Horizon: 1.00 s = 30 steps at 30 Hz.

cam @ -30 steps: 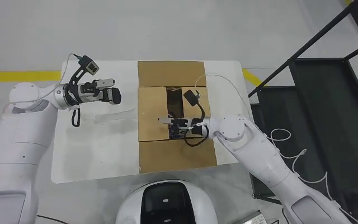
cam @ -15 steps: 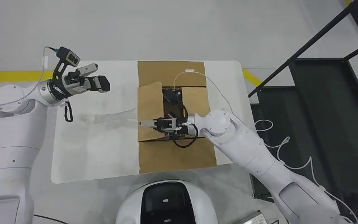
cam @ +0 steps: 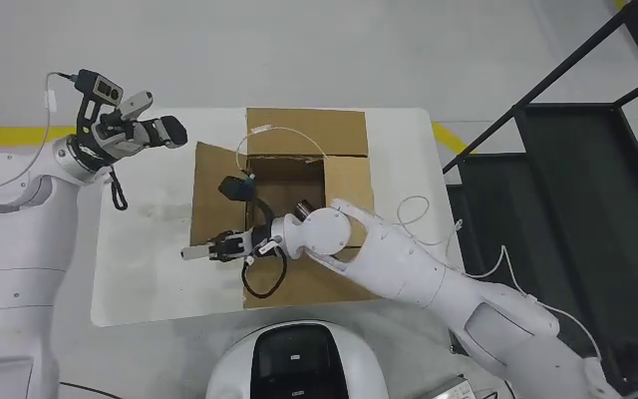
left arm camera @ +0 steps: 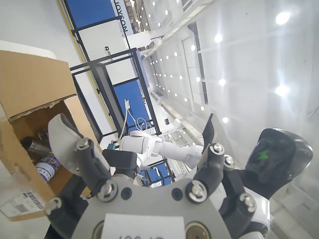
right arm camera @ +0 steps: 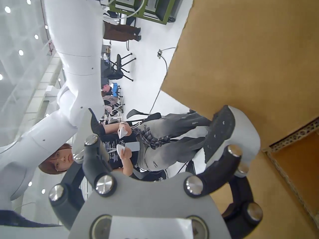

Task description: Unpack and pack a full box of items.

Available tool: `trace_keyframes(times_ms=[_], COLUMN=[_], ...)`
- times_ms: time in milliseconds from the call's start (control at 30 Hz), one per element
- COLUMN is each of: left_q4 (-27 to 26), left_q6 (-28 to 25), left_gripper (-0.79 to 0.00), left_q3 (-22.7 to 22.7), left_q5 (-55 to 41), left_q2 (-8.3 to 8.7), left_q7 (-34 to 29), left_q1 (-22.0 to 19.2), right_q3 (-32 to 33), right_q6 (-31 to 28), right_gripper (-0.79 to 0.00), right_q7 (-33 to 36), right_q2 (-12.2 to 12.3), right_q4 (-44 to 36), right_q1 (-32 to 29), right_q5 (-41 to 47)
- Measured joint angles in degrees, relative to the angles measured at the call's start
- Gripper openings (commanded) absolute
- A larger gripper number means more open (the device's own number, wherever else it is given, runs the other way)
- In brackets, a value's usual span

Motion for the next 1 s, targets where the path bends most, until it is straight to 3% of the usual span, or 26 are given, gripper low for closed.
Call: trace_keyframes(times_ms=[167,333,533,700,867,1000], left_q4=[3.75,8.59,12.38,14.60,14.34,14.60], left_q6=[1.83,0.99,0.16,-0.19,-0.68,-0.59], left_gripper=[0.000,0.000,0.000,0.000,0.000,0.000], left_q3=[4.27,7.98,10.87,13.98,17.47,19.35], left_q5=[4.62,8.73,13.13,16.97,18.75,20.24], left_q2=[-0.68,-1.49,-2.13,-3.02,-4.35,-5.09], left_q7=[0.68,2.16,3.27,5.02,5.75,5.74], left_q1=[-0.56,-2.02,-3.22,-4.40,-5.57,-6.81], right_q3=[-0.69,3.26,15.30,28.68,39.00,43.14], right_q6=[0.72,1.64,3.07,4.38,4.31,3.37], right_gripper=[0.000,0.000,0.000,0.000,0.000,0.000], right_q7=[0.35,1.77,3.29,4.09,5.37,5.82], right_q2=[-1.41,0.26,5.53,9.87,12.18,12.86], right_q4=[2.12,-0.53,-9.61,-19.23,-24.81,-25.27], right_q1=[0.50,-1.93,-11.35,-23.32,-32.84,-36.31], right_q5=[0.07,-1.58,-5.32,-8.40,-9.06,-8.03])
